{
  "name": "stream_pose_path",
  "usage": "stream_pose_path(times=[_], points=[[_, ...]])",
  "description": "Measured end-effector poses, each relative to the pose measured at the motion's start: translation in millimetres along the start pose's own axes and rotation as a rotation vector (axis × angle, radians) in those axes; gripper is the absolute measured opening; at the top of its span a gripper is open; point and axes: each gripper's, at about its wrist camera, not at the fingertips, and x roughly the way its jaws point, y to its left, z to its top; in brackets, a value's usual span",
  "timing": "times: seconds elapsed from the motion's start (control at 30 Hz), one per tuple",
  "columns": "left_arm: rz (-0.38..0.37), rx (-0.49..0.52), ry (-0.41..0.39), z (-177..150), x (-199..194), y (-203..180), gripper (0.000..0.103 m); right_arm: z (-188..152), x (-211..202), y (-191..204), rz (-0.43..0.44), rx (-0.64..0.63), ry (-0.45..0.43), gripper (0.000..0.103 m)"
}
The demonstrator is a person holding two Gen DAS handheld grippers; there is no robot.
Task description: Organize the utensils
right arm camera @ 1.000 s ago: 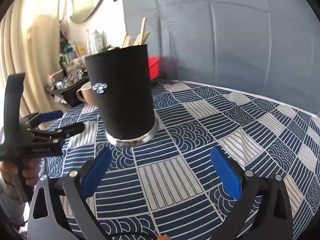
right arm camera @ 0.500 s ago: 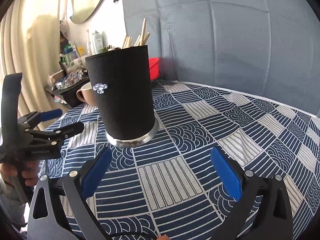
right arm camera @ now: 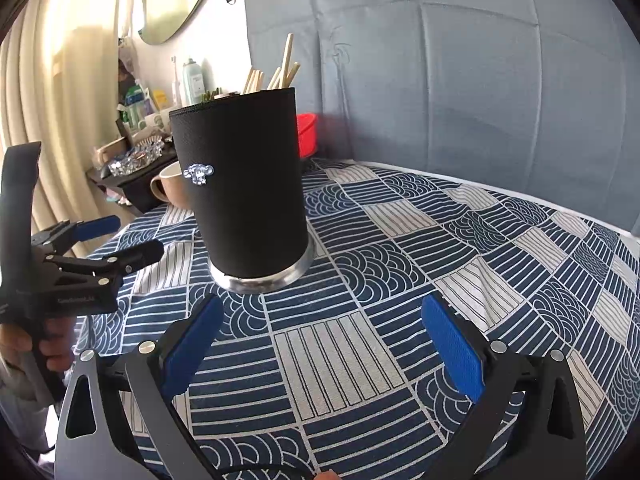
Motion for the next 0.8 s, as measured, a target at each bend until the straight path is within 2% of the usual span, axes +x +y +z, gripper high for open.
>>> stream_pose_path(times=[0.8], points=[[-0.002,0.004,0.034,-1.9,7.3,-0.1,0.097,-0.1,1.4,4.2,0.001,-0.016,0.001,0.095]])
